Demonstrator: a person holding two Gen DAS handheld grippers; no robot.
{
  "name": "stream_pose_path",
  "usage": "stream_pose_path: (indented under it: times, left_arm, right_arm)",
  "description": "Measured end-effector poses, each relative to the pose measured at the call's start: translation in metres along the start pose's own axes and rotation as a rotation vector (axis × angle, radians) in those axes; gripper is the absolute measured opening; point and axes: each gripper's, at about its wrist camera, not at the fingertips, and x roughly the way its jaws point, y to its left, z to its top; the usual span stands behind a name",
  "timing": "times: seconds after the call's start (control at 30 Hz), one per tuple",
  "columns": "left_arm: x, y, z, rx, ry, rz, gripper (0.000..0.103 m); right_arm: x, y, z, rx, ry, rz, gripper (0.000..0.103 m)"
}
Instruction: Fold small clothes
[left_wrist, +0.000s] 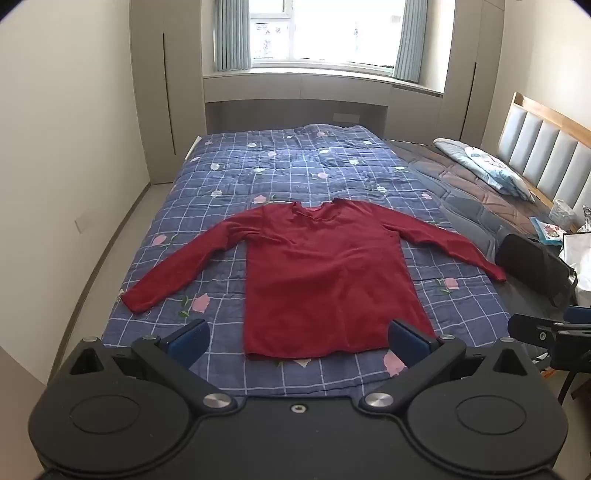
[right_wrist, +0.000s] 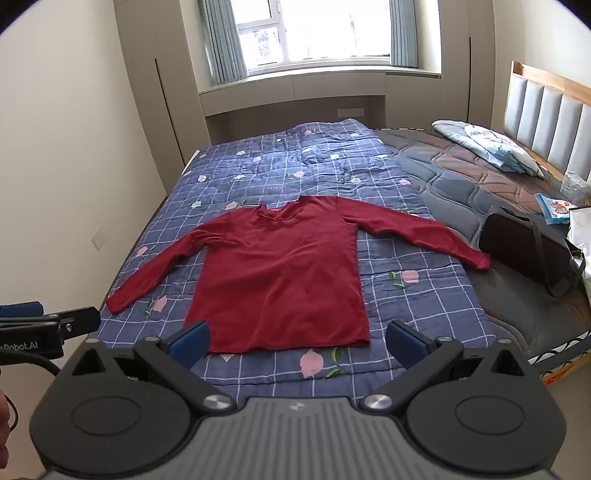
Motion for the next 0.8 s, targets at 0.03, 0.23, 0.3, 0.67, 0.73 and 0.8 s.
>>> stream_pose_path:
  times: [0.03, 0.23, 0.3, 0.67, 0.73, 0.8]
  left_arm:
    - [0.0001, -0.0001, 0.0000, 0.001, 0.000, 0.002, 0.102]
    - [-0.0004, 0.0001, 0.0004, -0.004, -0.004, -0.001, 0.102]
    - [-0.0006, 0.0001, 0.0004, -0.004, -0.005, -0.001, 0.102]
    - [-0.0074, 0.0051, 0.0030, -0.006, -0.009, 0.000, 0.102]
    - [-0.0076, 0.0045, 0.0025, -0.007, -0.010, 0.001, 0.102]
    - [-0.0077, 0.0042, 0.0025, -0.007, -0.010, 0.000, 0.102]
  right_arm:
    - [-0.0001, -0.0003, 0.0000, 0.000, 0.000, 0.001, 0.103]
    - [-0.0010, -0.0025, -0.0001, 0.004, 0.002, 0.006, 0.103]
    - [-0.0026, -0.0070, -0.0009, 0.001, 0.004, 0.007, 0.103]
    - [-0.0032, -0.0016, 0.0011, 0.003, 0.012, 0.006, 0.103]
    - [0.0043, -0.0018, -0.0021, 0.007, 0.012, 0.004, 0.103]
    - [0.0040, -0.0020, -0.0017, 0.007, 0.014, 0.004, 0.103]
